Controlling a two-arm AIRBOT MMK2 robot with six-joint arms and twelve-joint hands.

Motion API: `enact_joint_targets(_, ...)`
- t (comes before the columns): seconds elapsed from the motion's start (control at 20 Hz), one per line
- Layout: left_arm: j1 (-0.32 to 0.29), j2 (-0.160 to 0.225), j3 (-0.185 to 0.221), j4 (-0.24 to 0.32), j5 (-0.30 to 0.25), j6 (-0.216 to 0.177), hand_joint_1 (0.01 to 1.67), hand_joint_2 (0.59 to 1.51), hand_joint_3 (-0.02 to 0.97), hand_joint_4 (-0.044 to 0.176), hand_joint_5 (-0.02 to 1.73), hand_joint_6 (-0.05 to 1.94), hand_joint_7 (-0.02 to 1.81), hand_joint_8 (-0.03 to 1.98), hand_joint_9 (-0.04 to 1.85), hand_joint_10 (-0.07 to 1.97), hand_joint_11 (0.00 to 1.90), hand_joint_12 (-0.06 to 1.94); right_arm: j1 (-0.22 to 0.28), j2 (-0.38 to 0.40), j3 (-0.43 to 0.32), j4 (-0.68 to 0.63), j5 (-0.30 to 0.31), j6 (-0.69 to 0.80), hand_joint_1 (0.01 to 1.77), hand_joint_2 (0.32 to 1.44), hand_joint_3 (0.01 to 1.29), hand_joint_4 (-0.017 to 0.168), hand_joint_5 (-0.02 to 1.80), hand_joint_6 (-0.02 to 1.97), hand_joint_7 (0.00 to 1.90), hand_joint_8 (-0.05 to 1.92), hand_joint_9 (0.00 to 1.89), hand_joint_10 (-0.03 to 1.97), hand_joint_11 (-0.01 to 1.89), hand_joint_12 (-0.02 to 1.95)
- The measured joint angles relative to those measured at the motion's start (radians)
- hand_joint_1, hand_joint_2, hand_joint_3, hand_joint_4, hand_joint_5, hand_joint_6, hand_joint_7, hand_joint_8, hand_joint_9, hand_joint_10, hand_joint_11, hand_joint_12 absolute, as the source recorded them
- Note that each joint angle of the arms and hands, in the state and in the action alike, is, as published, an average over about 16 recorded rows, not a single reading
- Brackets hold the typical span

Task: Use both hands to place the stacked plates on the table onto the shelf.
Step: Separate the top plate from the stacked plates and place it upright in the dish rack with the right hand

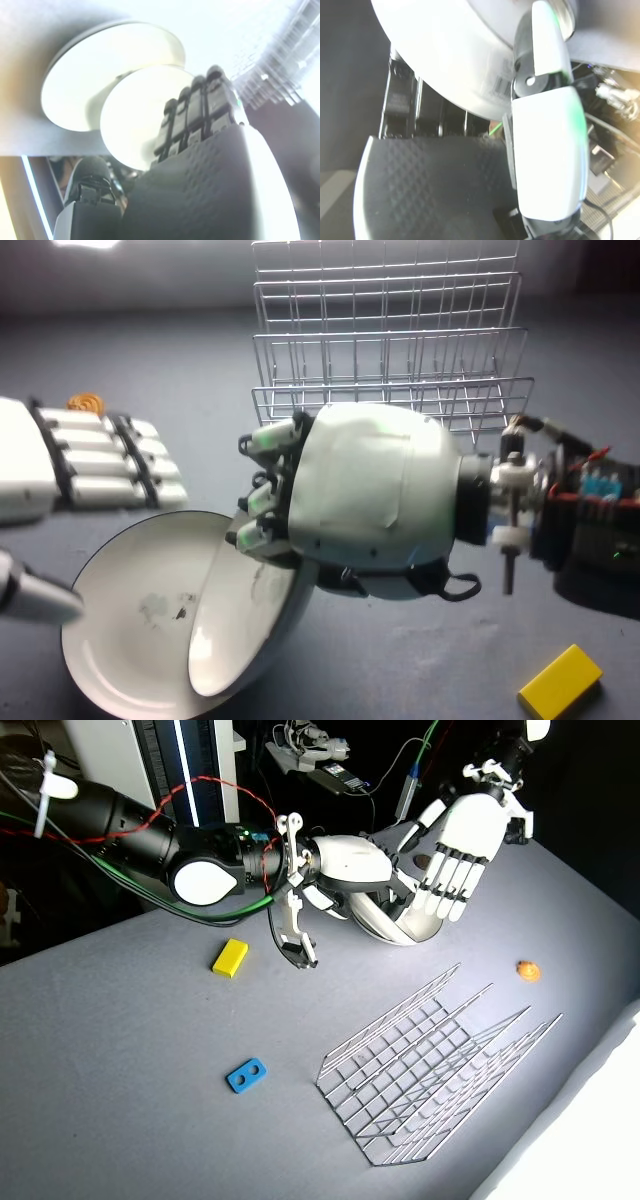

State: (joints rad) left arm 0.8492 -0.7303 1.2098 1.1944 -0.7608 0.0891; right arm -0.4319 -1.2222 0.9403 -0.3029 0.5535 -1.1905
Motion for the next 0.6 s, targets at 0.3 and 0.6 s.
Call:
enact_joint_targets(0.3,-0.039,0.028,0.054,-0.010,-0.001,0.000,0.02,1.225,0.014,0.002,0.04,0.02,0.04,0.00,0.02,0.01,0.02,-0.01,0.070,0.089,-0.058,0.043,-0.011,0.026,1.15,1.02,0.01,0.036,0.83,1.19,0.91,1.11,1.14,0.04,0.54,1.39)
enact_joint_targets(0.6,-0.050,0.043,0.091,-0.008,0.002,0.000,0.02,1.220,0.014,0.003,0.05,0.02,0.05,0.00,0.02,0.01,0.02,-0.01,0.167,0.164,-0.073,0.073,-0.049,0.130,1.15,1.04,0.01,0.036,0.82,1.22,0.89,1.14,1.12,0.05,0.53,1.42)
